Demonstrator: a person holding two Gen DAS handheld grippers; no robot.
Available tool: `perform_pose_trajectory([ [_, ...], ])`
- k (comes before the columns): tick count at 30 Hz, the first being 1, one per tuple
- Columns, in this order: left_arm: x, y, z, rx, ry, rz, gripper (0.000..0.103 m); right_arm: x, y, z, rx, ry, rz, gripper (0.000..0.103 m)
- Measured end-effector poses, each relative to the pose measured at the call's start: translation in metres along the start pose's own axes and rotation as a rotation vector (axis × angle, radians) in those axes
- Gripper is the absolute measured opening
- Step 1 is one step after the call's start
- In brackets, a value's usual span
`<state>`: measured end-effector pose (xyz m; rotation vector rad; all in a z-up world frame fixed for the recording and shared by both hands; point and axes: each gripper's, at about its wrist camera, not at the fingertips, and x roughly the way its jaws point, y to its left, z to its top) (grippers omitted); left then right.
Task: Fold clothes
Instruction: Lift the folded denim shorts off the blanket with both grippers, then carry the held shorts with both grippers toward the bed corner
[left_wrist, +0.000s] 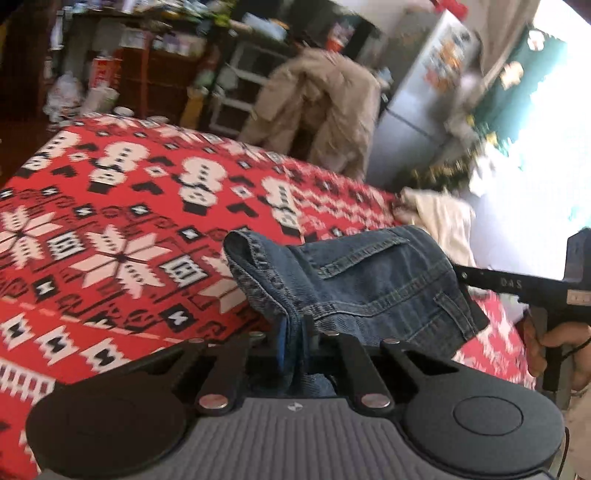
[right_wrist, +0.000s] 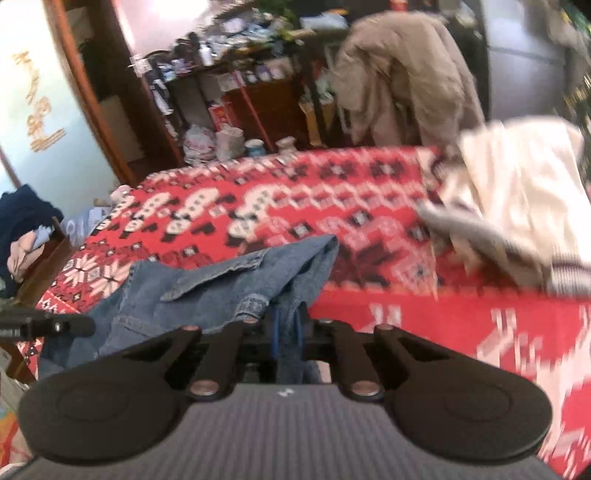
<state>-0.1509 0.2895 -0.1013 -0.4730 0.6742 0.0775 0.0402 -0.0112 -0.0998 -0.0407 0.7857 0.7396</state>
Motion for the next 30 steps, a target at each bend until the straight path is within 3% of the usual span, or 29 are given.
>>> perform_pose_trajectory([
  [5,-0.029,0.024,0.005,-0.172,-0.12,0.048,0.008,0.018,0.042,0.055,-0.149,-0.002,0.075,0.009],
  [11,-0.058,0.068,0.009,-0.366,-0.269,0.152,0.008,0.08,0.114,0.124,-0.329,0.042,0.233,0.009],
  [16,-0.074,0.098,0.011,-0.463,-0.363,0.328,0.008,0.141,0.185,0.17,-0.442,0.084,0.366,0.009],
  [21,-0.082,0.119,0.004,-0.615,-0.446,0.489,0.008,0.202,0.266,0.187,-0.591,0.125,0.478,0.008],
  [24,-0.078,0.118,-0.005,-0.706,-0.473,0.547,0.008,0.236,0.306,0.19,-0.619,0.18,0.553,0.008],
  [26,-0.073,0.114,-0.01,-0.721,-0.475,0.596,0.008,0.256,0.329,0.191,-0.66,0.214,0.597,0.008],
  [30,-0.06,0.114,-0.021,-0.768,-0.483,0.612,0.008,0.284,0.356,0.184,-0.733,0.256,0.632,0.008],
])
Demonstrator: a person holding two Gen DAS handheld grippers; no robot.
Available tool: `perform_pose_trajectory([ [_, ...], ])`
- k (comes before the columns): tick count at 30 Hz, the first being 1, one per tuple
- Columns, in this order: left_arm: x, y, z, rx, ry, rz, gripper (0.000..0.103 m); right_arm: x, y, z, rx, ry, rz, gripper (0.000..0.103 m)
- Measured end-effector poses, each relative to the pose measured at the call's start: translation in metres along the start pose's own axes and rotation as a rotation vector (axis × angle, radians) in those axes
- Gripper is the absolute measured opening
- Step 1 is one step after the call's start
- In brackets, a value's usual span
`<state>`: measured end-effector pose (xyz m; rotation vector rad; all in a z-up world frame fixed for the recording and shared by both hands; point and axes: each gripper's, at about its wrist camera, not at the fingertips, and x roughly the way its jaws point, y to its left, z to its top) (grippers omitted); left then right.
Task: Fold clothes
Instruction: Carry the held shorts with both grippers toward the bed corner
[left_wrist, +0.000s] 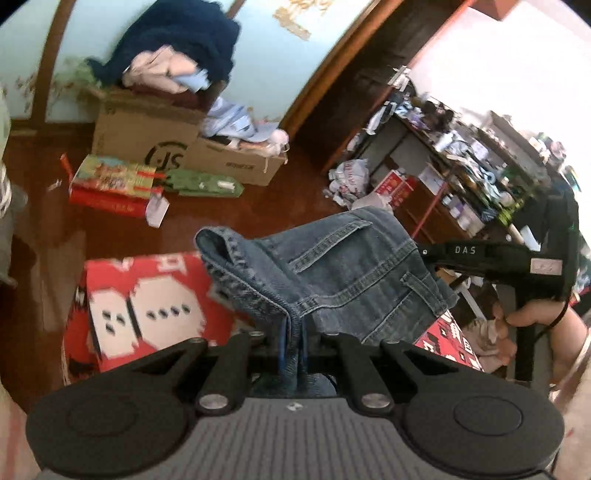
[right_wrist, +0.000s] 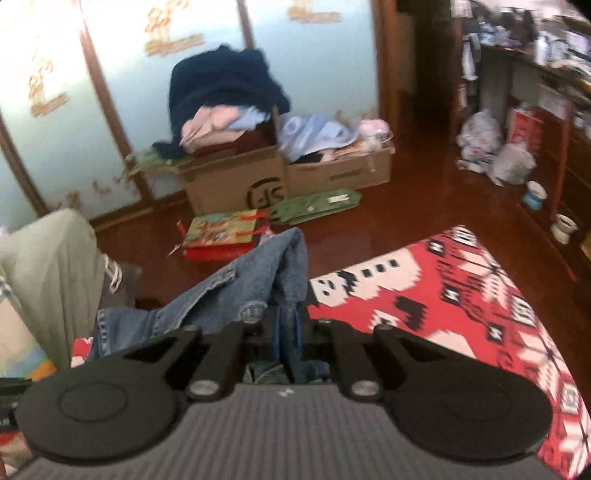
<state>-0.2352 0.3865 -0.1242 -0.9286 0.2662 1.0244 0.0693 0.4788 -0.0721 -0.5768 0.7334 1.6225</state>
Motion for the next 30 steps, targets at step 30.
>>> perform_pose_trajectory([
  [30,-0.011,0.02,-0.002,0.235,0.069,-0.01,0.015,0.009,-0.039,-0.045,0.137,-0.021,-0.195,0.005],
])
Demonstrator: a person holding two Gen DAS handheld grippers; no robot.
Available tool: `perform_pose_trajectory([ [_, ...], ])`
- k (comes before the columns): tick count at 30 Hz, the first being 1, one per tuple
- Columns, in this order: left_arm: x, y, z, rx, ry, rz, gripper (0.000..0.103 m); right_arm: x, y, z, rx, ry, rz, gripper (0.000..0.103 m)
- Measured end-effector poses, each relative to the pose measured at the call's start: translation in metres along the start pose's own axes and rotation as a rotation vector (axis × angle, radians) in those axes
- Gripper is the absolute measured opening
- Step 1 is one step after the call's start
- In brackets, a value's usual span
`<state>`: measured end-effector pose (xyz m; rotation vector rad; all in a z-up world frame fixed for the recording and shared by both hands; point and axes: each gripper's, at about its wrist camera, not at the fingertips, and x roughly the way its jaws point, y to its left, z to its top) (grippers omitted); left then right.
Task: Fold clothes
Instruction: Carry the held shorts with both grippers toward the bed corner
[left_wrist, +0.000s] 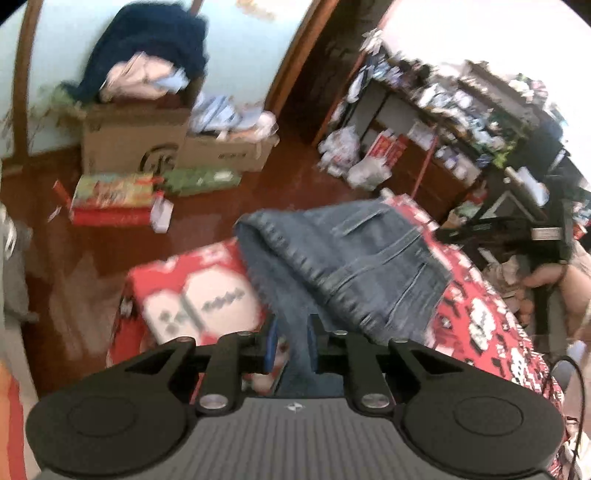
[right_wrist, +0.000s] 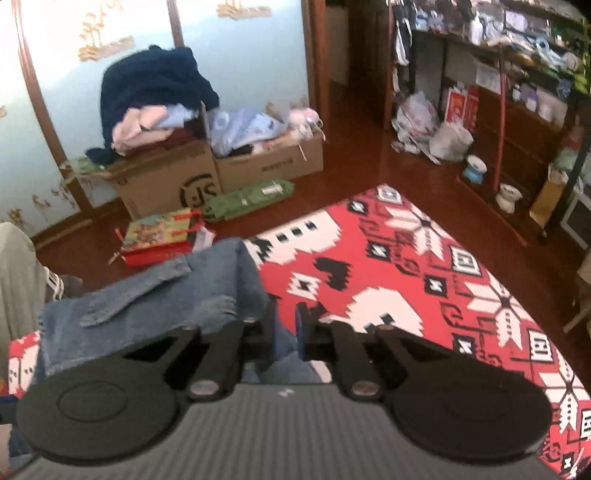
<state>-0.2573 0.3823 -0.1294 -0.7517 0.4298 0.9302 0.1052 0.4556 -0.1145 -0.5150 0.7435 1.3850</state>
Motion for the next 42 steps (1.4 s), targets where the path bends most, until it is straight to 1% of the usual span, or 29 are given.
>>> perform_pose_trajectory([
  [1,0.001,-0.004,0.002,0.022,-0.01,-0.015,0.015,0.001,0.001,0.001,0.01,0.003,0.011,0.004],
  [3,0.016,-0.014,-0.001,0.088,0.017,-0.016,0.015,0.014,0.005,0.001,0.034,0.025,0.022,0.003],
  [5,0.028,-0.014,-0.009,0.094,0.059,-0.012,0.015,0.032,0.01,-0.003,0.042,0.05,0.017,0.003],
  [7,0.03,-0.014,-0.017,0.12,0.06,0.004,0.015,0.046,0.01,-0.009,0.056,0.045,-0.004,0.002],
  [8,0.029,-0.015,-0.021,0.149,0.049,0.013,0.014,0.049,0.008,-0.012,0.073,0.026,-0.016,0.0],
  [10,0.024,-0.016,-0.026,0.2,0.04,0.019,0.013,0.052,0.004,-0.014,0.108,0.001,-0.041,0.0],
  [11,0.022,-0.015,-0.026,0.206,0.04,0.017,0.011,0.051,0.003,-0.012,0.115,-0.005,-0.052,0.0],
  [12,0.019,-0.013,-0.023,0.196,0.042,0.012,0.011,0.05,0.002,-0.011,0.123,-0.01,-0.064,0.0],
  [14,0.015,-0.004,-0.016,0.138,0.041,-0.004,0.011,0.044,0.002,-0.006,0.12,-0.036,-0.072,0.0],
  [16,0.013,0.002,-0.007,0.084,0.026,-0.014,0.011,0.03,0.008,0.001,0.087,-0.077,-0.027,0.0],
  [19,0.014,-0.004,0.006,0.093,-0.012,-0.015,0.011,0.02,0.028,0.011,0.028,-0.117,0.066,0.0],
  [20,0.015,-0.008,0.01,0.103,-0.022,-0.018,0.011,0.025,0.033,0.01,0.011,-0.1,0.062,0.0],
  [24,0.019,-0.018,0.028,0.119,-0.063,-0.035,0.011,0.058,0.049,-0.001,-0.053,0.012,-0.013,0.0],
  [26,0.024,-0.021,0.036,0.123,-0.072,-0.033,0.011,0.06,0.041,-0.005,0.004,-0.02,0.001,0.0],
  [28,0.035,-0.021,0.045,0.096,-0.062,-0.035,0.011,0.058,0.035,-0.003,0.076,-0.031,-0.005,0.0],
  [29,0.04,-0.02,0.049,0.085,-0.058,-0.032,0.011,0.056,0.035,0.0,0.067,-0.035,-0.031,0.0],
  [30,0.045,-0.02,0.053,0.078,-0.058,-0.027,0.011,0.053,0.036,0.002,0.048,-0.041,-0.032,0.0],
  [31,0.05,-0.02,0.056,0.071,-0.059,-0.021,0.011,0.051,0.036,0.005,0.028,-0.048,-0.019,0.0],
  [33,0.064,-0.017,0.059,0.036,-0.042,0.012,0.011,0.047,0.041,0.008,-0.003,-0.072,0.035,0.001],
  [35,0.072,-0.01,0.057,-0.019,-0.024,0.054,0.011,0.055,0.043,0.01,-0.02,-0.051,0.052,0.001],
  [36,0.075,-0.006,0.054,-0.048,-0.012,0.066,0.011,0.059,0.039,0.009,-0.017,-0.043,0.04,0.002],
  [38,0.077,0.002,0.047,-0.085,-0.014,0.085,0.003,0.068,0.03,0.007,0.0,-0.03,0.003,0.001],
  [40,0.076,0.008,0.042,-0.11,-0.022,0.095,0.003,0.076,0.02,0.005,0.017,-0.017,-0.034,0.001],
  [42,0.068,0.008,0.041,-0.137,-0.042,0.097,0.003,0.075,0.007,0.004,0.065,-0.021,-0.048,0.002],
])
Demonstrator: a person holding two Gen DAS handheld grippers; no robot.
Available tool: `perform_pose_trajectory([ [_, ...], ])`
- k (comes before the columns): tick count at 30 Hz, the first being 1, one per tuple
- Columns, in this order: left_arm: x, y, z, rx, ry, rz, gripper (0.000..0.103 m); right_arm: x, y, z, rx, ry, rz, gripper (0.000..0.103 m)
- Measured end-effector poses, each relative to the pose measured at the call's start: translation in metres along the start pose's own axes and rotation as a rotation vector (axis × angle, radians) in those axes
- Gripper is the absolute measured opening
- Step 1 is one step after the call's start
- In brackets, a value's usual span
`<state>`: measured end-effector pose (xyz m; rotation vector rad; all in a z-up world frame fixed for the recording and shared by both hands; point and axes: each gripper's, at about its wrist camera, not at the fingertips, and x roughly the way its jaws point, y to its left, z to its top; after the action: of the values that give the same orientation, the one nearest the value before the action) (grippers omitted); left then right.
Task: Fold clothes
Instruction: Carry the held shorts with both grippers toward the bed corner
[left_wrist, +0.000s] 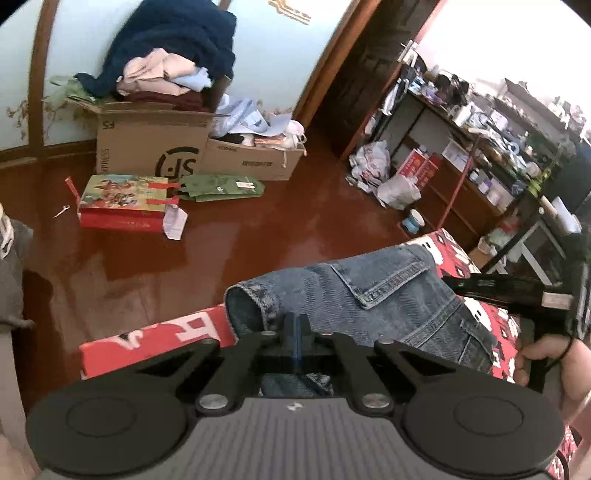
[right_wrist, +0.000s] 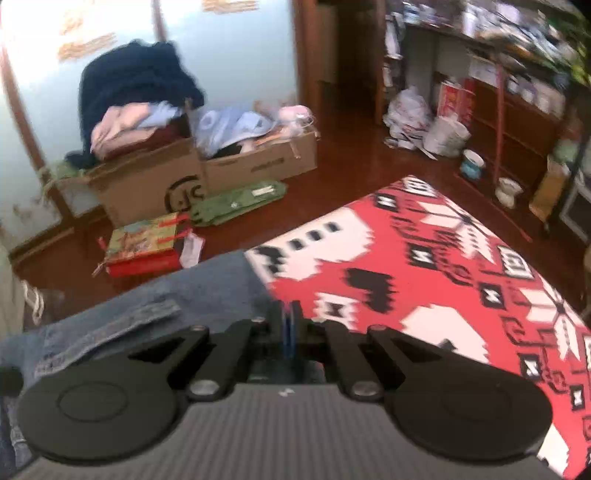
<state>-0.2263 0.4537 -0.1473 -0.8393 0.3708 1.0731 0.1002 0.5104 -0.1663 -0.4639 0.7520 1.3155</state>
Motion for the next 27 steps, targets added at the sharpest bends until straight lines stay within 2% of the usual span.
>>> perform_pose_trajectory([
  [2,-0.008,0.001,0.0,-0.028,-0.02,0.002,0.004,-0.01,-0.007,0.001,0.011,-0.048,0.03,0.002],
  [5,-0.002,-0.006,0.008,-0.035,-0.025,-0.041,0.006,-0.026,0.002,0.005,-0.046,-0.102,0.121,0.002],
  [7,0.002,-0.01,0.013,-0.039,-0.029,-0.069,0.006,-0.027,0.016,0.011,-0.092,-0.094,0.147,0.002],
  [10,0.015,-0.003,0.017,-0.074,-0.037,-0.02,0.006,-0.016,0.03,0.017,-0.109,-0.063,0.162,0.002],
  [11,0.019,-0.001,0.018,-0.085,-0.039,-0.004,0.003,-0.012,0.033,0.018,-0.102,-0.051,0.167,0.002],
  [13,0.021,0.007,0.012,-0.103,-0.039,-0.017,0.003,0.001,0.034,0.016,-0.097,-0.025,0.152,0.002],
  [15,0.015,0.002,0.005,-0.057,-0.058,0.006,0.004,0.009,0.028,0.012,-0.08,-0.031,0.139,0.001],
  [19,0.008,0.009,-0.003,-0.11,-0.054,0.001,0.004,0.024,0.004,0.009,-0.004,-0.018,0.056,0.0],
  [20,0.007,0.01,-0.003,-0.115,-0.048,0.0,0.004,0.023,-0.001,0.009,0.011,-0.011,0.059,0.0],
  [24,0.002,0.003,-0.004,-0.094,-0.03,0.025,0.003,0.012,0.003,0.004,-0.073,0.016,0.024,0.001],
  [27,-0.005,0.001,-0.002,-0.11,-0.013,0.015,0.002,-0.016,0.011,0.0,-0.133,-0.002,0.034,0.001],
])
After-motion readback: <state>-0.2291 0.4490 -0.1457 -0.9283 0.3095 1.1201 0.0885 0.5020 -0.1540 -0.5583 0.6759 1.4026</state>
